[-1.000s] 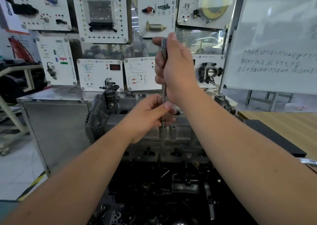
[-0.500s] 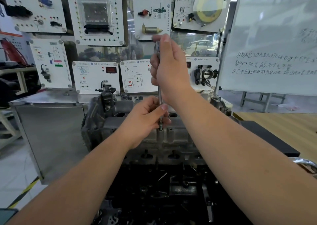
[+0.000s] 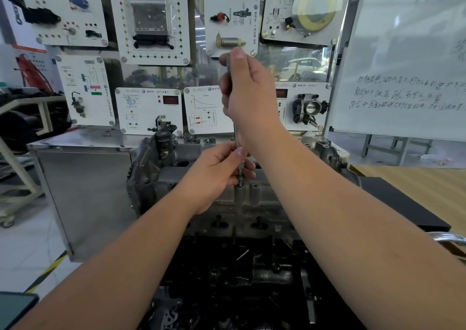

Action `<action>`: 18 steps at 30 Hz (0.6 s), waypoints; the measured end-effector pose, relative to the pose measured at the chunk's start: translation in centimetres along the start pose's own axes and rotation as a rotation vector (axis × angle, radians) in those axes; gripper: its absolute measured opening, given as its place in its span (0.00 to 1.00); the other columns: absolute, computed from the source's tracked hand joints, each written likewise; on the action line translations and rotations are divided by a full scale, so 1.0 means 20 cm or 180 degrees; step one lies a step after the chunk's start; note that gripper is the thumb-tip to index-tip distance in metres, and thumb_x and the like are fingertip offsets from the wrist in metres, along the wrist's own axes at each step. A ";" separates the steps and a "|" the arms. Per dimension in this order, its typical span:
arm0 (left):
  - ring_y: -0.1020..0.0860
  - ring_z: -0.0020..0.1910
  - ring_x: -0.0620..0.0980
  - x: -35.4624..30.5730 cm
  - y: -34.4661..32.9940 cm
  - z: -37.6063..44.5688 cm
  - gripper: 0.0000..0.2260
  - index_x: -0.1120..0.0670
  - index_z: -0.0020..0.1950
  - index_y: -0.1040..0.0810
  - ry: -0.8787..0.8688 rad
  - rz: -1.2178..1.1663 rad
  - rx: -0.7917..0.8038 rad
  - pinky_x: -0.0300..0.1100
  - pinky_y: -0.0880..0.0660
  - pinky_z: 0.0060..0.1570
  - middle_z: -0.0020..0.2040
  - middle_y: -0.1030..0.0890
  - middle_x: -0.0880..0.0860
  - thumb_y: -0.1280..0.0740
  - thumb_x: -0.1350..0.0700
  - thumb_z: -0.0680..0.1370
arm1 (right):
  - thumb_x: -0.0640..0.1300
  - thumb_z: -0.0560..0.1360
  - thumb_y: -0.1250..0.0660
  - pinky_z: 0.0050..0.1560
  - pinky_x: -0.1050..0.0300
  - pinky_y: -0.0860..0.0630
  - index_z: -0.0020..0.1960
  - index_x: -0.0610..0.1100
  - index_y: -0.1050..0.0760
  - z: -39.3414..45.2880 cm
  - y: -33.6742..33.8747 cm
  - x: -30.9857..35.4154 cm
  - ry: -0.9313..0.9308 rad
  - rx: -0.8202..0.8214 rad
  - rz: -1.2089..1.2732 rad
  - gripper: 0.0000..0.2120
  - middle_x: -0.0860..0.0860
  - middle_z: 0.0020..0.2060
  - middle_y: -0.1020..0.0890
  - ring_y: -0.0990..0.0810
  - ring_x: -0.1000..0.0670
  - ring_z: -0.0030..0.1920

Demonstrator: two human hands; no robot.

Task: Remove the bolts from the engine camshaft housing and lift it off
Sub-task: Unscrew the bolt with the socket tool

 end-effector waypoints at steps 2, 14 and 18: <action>0.16 0.46 0.53 -0.01 -0.01 -0.01 0.13 0.56 0.56 0.19 0.0000 0.0077 -0.0018 0.49 0.20 0.51 0.48 0.16 0.56 0.36 0.48 0.82 | 0.51 0.85 0.47 0.31 0.58 0.36 0.45 0.49 0.25 -0.01 0.00 -0.01 0.0056 -0.0079 0.0002 0.16 0.54 0.28 0.29 0.34 0.55 0.28; 0.15 0.54 0.56 0.00 0.00 -0.03 0.12 0.43 0.58 0.17 -0.0202 0.0159 0.0087 0.57 0.20 0.59 0.55 0.15 0.54 0.37 0.42 0.81 | 0.55 0.83 0.46 0.27 0.61 0.39 0.47 0.50 0.25 -0.01 0.02 -0.05 0.0050 -0.0078 0.0330 0.15 0.58 0.26 0.33 0.37 0.58 0.25; 0.16 0.54 0.52 0.03 0.01 -0.03 0.12 0.42 0.59 0.17 -0.0328 0.0075 0.0149 0.61 0.21 0.61 0.54 0.14 0.52 0.37 0.43 0.81 | 0.53 0.85 0.47 0.28 0.59 0.39 0.44 0.49 0.26 -0.08 0.03 -0.11 0.0007 -0.0038 0.0076 0.17 0.58 0.24 0.32 0.37 0.56 0.25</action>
Point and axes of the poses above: each hand's wrist, its own z-axis towards the middle knuckle, its own y-axis out of the back of the hand, x = y × z, the point moved 4 cm from there along z, towards the middle knuckle
